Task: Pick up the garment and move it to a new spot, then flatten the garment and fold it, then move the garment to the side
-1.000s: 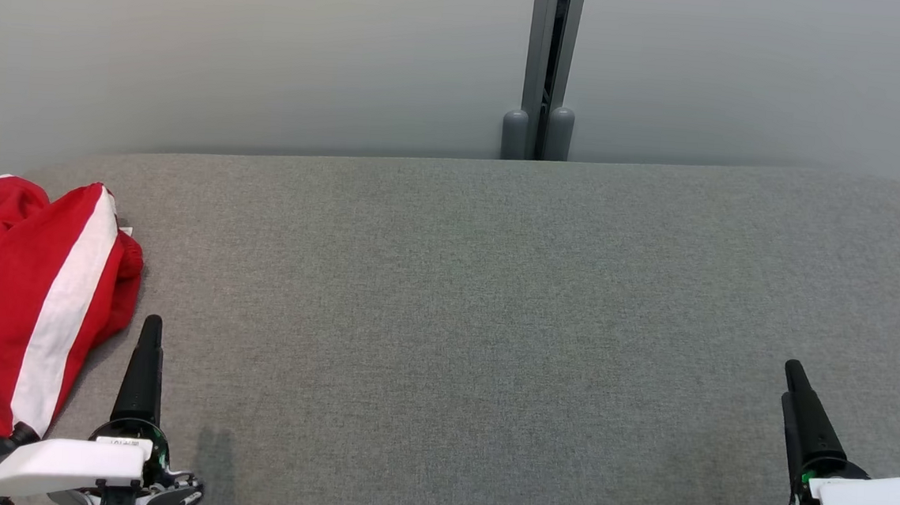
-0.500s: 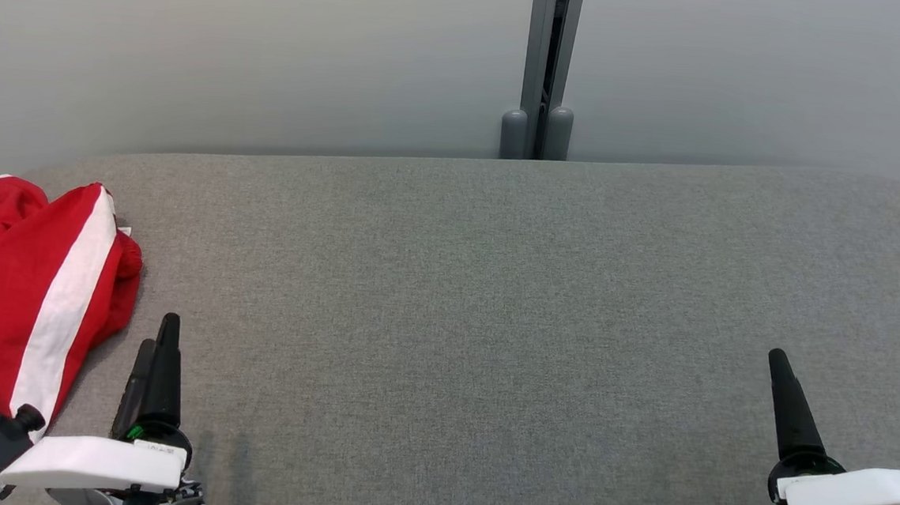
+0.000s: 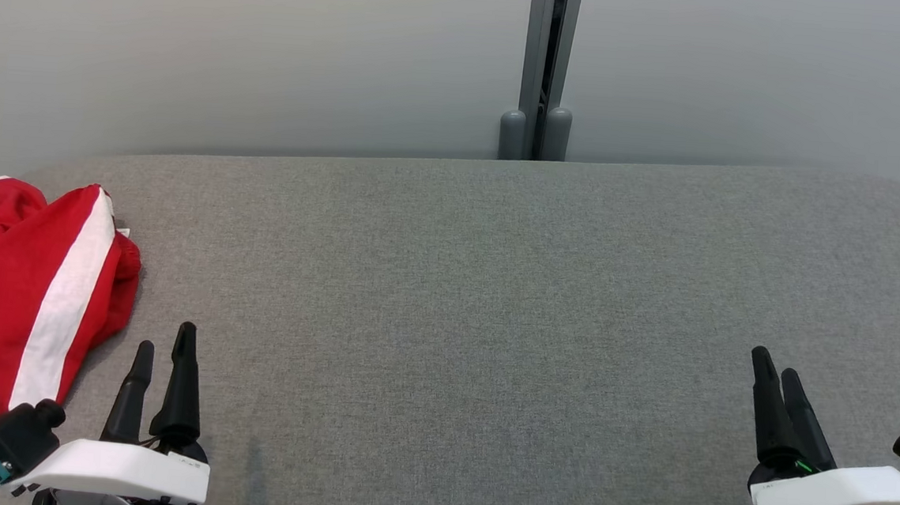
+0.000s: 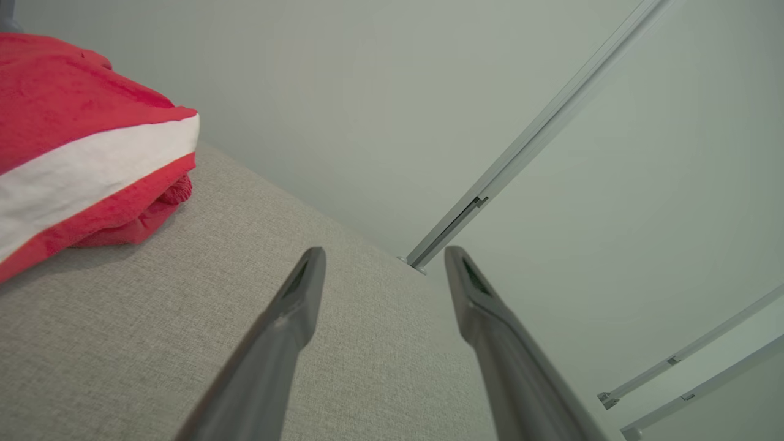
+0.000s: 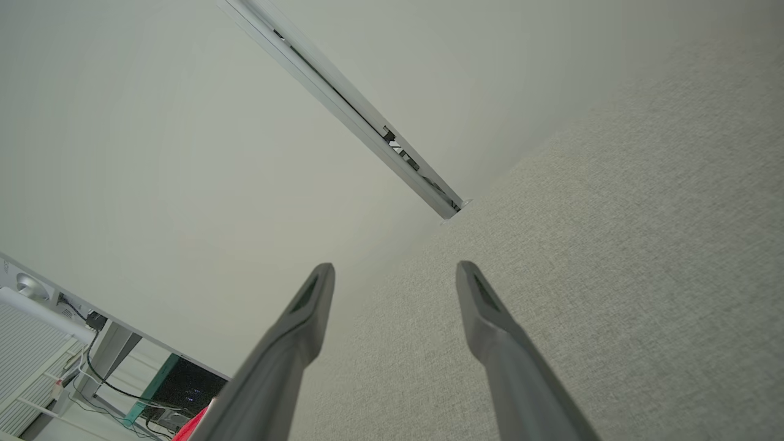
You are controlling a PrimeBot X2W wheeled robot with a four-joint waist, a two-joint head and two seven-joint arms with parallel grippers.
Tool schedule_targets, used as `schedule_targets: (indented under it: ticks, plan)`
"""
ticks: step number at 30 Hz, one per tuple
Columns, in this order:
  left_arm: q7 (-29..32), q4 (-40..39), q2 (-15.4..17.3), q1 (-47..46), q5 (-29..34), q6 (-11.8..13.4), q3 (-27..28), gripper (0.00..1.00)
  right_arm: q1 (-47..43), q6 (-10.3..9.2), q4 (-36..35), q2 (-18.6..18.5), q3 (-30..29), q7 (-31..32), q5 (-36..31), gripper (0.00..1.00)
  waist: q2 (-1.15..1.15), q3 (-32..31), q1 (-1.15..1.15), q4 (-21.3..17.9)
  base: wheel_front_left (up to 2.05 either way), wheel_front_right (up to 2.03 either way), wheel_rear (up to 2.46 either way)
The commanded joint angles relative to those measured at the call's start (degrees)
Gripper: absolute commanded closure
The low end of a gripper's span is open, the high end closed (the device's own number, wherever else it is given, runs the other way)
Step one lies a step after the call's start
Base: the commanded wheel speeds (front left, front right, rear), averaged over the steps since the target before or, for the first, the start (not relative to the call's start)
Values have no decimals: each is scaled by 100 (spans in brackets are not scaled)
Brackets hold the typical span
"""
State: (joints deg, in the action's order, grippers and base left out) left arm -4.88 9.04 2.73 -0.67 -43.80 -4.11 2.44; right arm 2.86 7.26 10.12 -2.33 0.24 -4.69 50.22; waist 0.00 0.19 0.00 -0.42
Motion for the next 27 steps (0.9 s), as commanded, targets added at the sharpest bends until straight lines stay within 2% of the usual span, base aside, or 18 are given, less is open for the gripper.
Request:
schedule_targets:
  ticks: [1, 16, 27]
  plan:
    - [-55, -87, 53, -45, 220, 30, -19, 0, 23, 26, -71, -61, 2, -83, -219, 0, 0, -3, 0, -3, 0, 0, 0]
    - [-308, -76, 137, 49, 1306, 162, -167, 0, -26, 29, 6, -55, 87, -335, -1429, 0, 0, -54, 0, 12, 0, 0, 0]
    - [-462, -24, 186, 74, 1834, 122, -200, 0, -43, 31, 62, -56, 111, -482, -2090, 0, 0, -77, 0, 48, 0, 0, 0]
